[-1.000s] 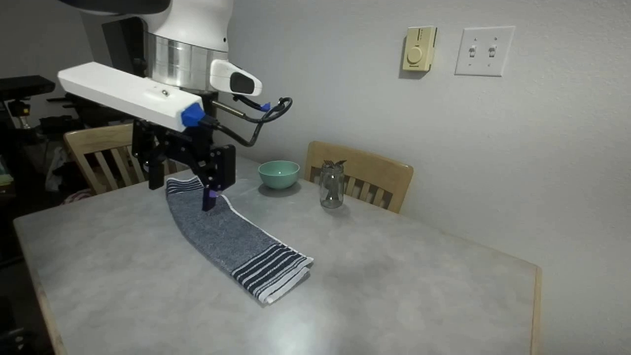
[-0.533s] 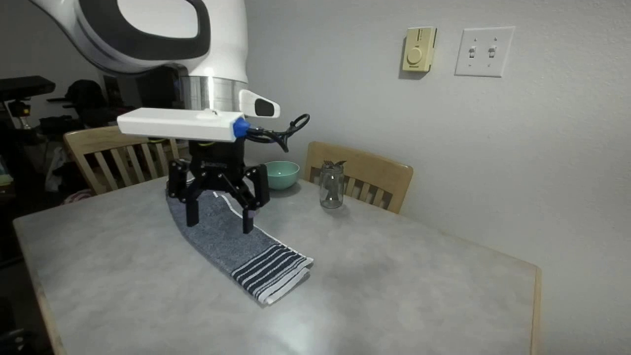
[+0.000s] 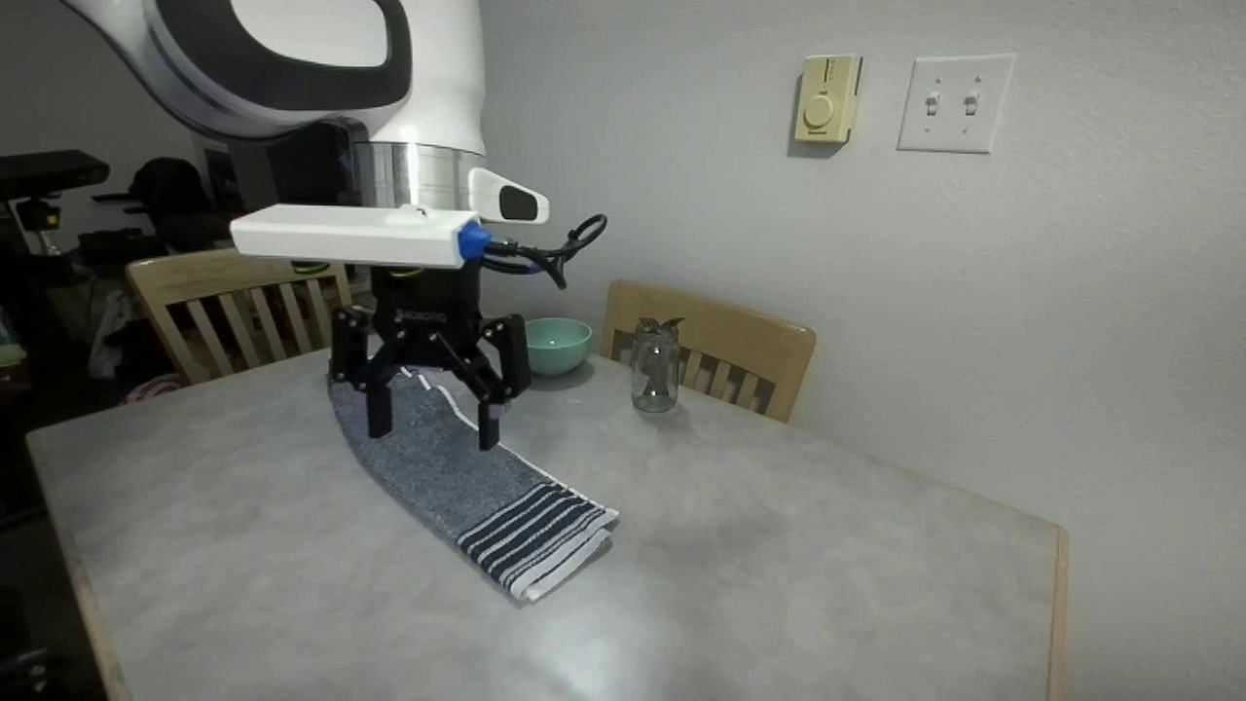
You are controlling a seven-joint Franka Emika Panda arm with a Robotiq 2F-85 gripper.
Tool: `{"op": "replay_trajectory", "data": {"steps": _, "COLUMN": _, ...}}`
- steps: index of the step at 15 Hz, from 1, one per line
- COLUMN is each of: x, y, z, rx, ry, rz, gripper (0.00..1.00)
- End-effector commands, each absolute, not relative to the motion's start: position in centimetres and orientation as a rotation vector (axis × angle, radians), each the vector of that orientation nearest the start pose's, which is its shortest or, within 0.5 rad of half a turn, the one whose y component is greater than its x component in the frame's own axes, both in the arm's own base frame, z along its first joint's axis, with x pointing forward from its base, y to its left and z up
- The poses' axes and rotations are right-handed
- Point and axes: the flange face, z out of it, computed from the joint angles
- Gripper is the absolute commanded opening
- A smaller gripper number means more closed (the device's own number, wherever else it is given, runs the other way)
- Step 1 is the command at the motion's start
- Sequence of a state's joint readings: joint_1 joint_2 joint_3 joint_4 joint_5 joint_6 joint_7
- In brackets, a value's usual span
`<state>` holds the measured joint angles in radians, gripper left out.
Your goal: Fold the towel
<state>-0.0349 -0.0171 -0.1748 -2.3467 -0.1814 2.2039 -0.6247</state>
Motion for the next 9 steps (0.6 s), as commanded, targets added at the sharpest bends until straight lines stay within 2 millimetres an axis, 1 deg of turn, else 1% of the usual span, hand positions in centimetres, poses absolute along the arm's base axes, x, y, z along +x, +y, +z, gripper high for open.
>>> {"op": "replay_trajectory", "data": {"steps": 1, "x": 48.9, "y": -9.7, "z": 32.1, "rx": -3.11, "ry": -0.886, "rz": 0.27, "gripper": 1.0}}
{"op": "replay_trajectory", "data": {"steps": 4, "x": 50.1, "y": -9.4, "z": 31.3, "rx": -3.108, "ry": -0.924, "rz": 0.251, "gripper": 1.0}}
{"op": "replay_trajectory", "data": {"steps": 7, "x": 51.7, "y": -10.0, "z": 29.7, "rx": -3.101, "ry": -0.944, "rz": 0.266, "gripper": 1.0}}
{"op": "replay_trajectory", "data": {"steps": 9, "x": 52.8, "y": -10.7, "z": 27.9, "rx": -3.106, "ry": -0.91, "rz": 0.289, "gripper": 1.0}}
